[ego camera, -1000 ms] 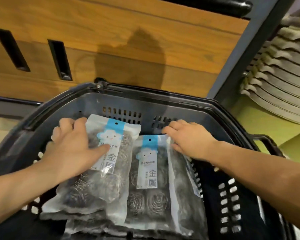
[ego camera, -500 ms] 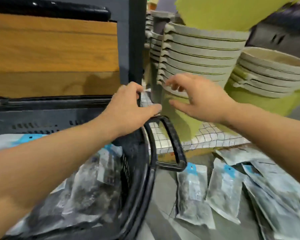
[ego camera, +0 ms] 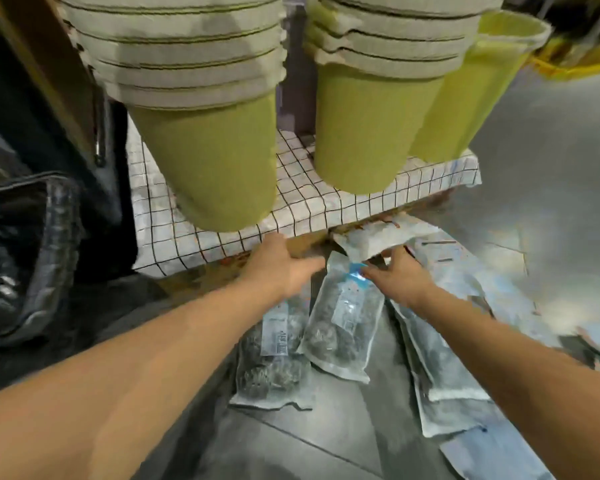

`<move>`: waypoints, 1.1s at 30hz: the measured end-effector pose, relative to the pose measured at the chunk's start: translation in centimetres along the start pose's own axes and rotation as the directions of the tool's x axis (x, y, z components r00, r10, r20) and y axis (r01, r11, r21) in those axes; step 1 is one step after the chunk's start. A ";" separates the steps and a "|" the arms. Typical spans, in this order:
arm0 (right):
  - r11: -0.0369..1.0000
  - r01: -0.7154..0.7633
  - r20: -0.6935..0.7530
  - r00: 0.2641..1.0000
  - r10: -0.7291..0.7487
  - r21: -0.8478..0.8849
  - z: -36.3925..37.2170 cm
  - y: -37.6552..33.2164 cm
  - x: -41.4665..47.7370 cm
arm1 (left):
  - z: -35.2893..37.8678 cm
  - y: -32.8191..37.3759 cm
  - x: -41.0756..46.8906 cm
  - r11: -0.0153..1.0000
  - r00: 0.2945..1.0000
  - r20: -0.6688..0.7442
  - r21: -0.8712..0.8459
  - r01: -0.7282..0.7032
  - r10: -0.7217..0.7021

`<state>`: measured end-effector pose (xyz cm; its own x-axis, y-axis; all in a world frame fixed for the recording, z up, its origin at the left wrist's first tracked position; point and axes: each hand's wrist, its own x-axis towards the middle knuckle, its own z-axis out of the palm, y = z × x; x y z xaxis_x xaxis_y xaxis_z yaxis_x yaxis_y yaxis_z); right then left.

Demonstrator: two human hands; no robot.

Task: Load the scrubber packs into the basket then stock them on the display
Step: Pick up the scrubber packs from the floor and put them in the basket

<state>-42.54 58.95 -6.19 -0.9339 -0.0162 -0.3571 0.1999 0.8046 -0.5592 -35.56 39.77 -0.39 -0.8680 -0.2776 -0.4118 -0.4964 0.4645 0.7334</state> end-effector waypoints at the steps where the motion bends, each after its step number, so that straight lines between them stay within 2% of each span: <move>1: 0.998 -0.052 0.038 0.998 0.051 0.018 1.5 2.0 0.9 | 1.3 -2.0 1.0 0.997 0.997 0.014 0.015 0.076 -0.076; 4: 0.965 -0.228 0.137 0.968 0.211 0.126 5.8 6.5 2.7 | 4.3 -7.7 3.2 0.962 0.962 0.010 -0.007 0.272 -0.271; 7: 0.933 -0.315 0.142 0.946 0.293 0.174 9.4 8.8 3.8 | 6.6 -12.4 4.3 0.908 0.909 -0.005 -0.054 0.416 -0.417; 9: 0.892 -0.393 0.148 0.918 0.367 0.225 10.8 9.1 4.1 | 7.9 -14.5 4.8 0.882 0.883 -0.023 -0.061 0.467 -0.469; 13: 0.832 -0.454 0.106 0.889 0.445 0.319 12.1 8.7 4.6 | 9.5 -17.2 5.7 0.860 0.852 -0.128 -0.006 0.511 -0.507; 15: 0.805 -0.457 0.089 0.884 0.460 0.378 12.4 8.5 4.7 | 9.7 -18.1 5.8 0.858 0.849 -0.128 -0.084 0.506 -0.513; 17: 0.780 -0.425 0.085 0.895 0.438 0.460 12.7 8.4 4.6 | 9.7 -18.6 5.7 0.856 0.847 -0.134 -0.149 0.496 -0.514; 20: 0.748 -0.361 0.106 0.924 0.367 0.557 12.4 7.6 3.3 | 9.0 -18.1 5.0 0.890 0.869 -0.192 -0.113 0.442 -0.456; 24: 0.808 -0.185 0.059 0.981 0.184 0.559 11.2 5.4 0.8 | 6.1 -15.6 3.0 0.951 0.900 -0.305 -0.096 0.295 -0.310; 28: 0.838 0.070 -0.134 0.991 0.003 0.541 6.4 1.5 -1.9 | 2.5 -10.9 0.7 0.986 0.909 -0.394 -0.144 0.084 -0.135; 33: 0.805 0.359 -0.421 0.894 -0.152 0.472 -2.6 -4.2 -6.3 | -1.9 -2.8 -3.7 0.961 0.883 -0.467 -0.220 -0.170 0.049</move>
<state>-38.26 57.21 0.32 -0.9903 0.1131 0.0807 -0.0345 0.3624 -0.9314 -30.90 37.89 0.11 -0.7850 -0.6150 -0.0752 -0.3269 0.3080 0.8935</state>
